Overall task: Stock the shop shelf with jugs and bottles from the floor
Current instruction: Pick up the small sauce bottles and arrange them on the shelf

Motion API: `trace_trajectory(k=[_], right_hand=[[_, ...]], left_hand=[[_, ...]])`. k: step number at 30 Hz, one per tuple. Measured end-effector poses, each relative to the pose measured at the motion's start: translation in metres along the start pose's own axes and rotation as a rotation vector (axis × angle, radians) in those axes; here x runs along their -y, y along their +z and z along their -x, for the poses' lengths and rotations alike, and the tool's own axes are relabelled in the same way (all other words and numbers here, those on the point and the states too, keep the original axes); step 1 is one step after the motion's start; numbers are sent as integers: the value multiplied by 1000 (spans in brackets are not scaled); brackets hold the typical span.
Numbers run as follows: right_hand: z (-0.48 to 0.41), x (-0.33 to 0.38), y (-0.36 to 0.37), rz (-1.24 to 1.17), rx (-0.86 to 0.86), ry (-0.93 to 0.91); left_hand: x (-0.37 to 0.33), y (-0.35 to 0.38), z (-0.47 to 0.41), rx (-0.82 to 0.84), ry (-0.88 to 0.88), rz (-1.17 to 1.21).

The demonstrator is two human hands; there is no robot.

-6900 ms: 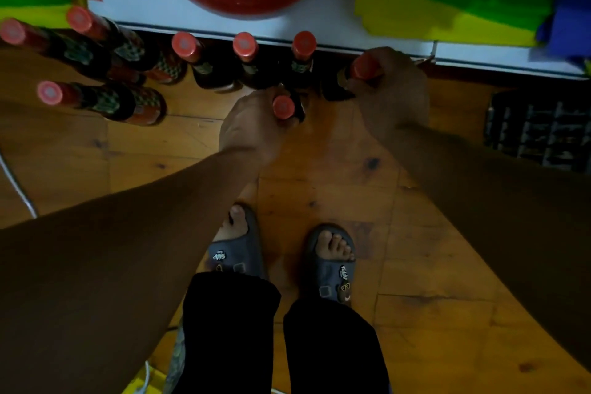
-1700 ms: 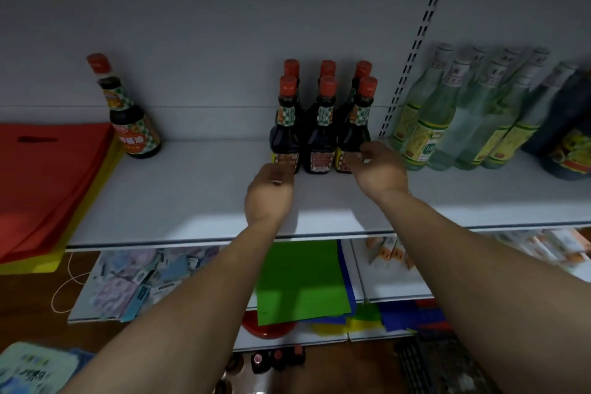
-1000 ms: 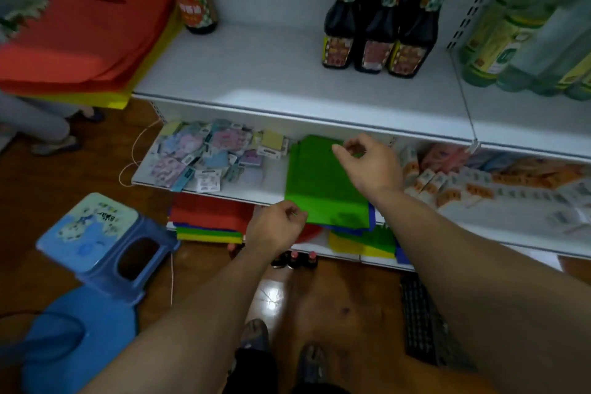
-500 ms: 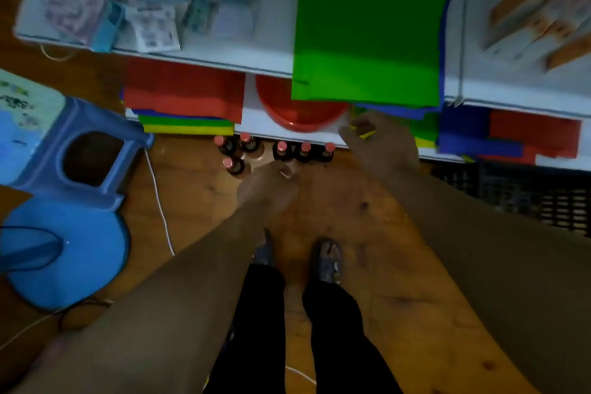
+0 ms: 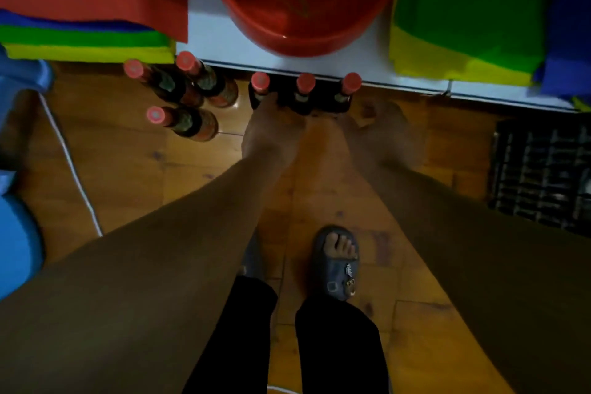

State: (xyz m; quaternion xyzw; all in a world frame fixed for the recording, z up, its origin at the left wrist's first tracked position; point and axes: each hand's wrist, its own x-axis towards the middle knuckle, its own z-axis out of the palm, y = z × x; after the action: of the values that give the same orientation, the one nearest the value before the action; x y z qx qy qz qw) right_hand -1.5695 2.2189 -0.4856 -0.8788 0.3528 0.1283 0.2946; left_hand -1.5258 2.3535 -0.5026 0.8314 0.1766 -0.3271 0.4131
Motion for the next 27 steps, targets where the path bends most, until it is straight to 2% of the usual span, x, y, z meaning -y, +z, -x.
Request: trace_trajectory(k=[3, 10, 15, 21, 27], right_hand=[[-24, -18, 26, -21, -25, 12], [-68, -30, 61, -187, -8, -10], [-80, -30, 68, -211, 11, -20], [-65, -25, 60, -317, 7, -10], [-28, -16, 13, -349, 47, -23]], left_hand=[[9, 22, -25, 33, 4, 118], [19, 51, -72, -57, 102, 110], [21, 61, -88, -40, 111, 114], [20, 54, -72, -63, 108, 112], [9, 40, -22, -77, 114, 117]])
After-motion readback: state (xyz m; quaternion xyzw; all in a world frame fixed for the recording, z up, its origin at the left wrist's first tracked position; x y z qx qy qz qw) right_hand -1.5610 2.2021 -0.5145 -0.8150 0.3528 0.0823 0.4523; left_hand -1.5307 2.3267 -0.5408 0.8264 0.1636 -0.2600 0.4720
